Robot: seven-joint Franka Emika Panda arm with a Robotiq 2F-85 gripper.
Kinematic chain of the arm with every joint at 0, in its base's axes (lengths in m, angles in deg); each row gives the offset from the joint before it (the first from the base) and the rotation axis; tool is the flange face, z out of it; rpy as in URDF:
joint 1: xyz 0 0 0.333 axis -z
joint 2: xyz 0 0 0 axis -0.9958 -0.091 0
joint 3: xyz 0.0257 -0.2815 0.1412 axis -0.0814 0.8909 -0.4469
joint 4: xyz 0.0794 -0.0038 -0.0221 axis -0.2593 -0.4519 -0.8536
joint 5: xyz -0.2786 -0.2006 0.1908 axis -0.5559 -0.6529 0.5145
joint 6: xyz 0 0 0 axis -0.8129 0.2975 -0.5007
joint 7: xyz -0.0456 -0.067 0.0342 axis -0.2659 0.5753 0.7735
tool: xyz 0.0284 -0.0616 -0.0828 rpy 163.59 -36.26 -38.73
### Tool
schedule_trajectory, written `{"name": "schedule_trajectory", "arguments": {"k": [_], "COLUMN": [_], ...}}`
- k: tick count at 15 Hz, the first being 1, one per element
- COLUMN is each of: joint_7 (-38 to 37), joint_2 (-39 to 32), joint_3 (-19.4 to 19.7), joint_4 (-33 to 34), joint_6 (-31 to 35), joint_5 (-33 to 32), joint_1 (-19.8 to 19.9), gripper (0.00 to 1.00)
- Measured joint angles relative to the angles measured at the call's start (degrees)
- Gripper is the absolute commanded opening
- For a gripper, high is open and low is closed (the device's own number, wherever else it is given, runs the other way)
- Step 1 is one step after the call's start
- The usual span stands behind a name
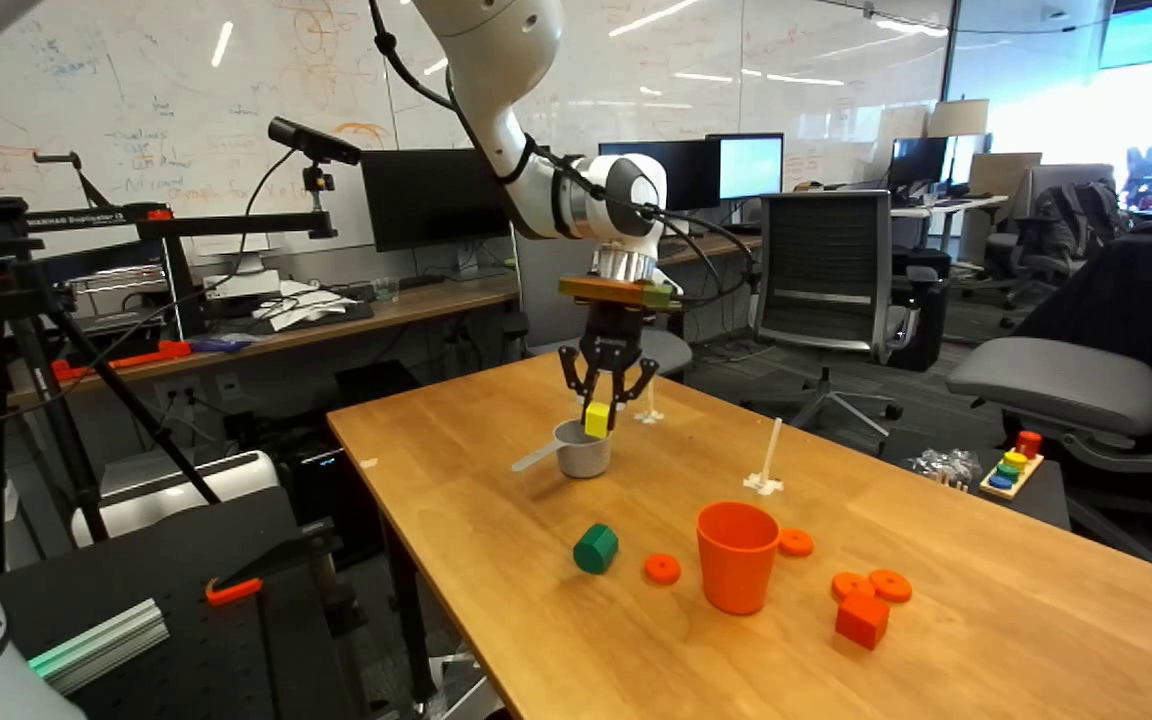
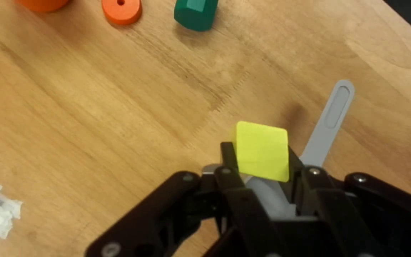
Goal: Pick up the yellow, green and orange objects and put them in the pot
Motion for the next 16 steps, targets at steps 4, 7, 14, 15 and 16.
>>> {"name": "schedule_trajectory", "arguments": {"k": [4,7,14,15,16], "joint_7": [0.0,0.0,0.0,0.0,0.0], "joint_2": [1.6,0.5,-5.4,-6.2,-6.9], "joint_3": [-0.2,-0.3,-0.4,-0.4,-0.4], "joint_4": [0.1,0.3,5.2,6.4,7.6], "joint_6": [-1.9,-1.9,-1.9,-2.0,-2.1], "joint_5": [0.5,0.7,0.7,0.7,0.7], "joint_1": [-0.4,-1.1,-4.5,-4.9,-5.3], "gripper": [0.11,0.11,0.11,0.12,0.37]}}
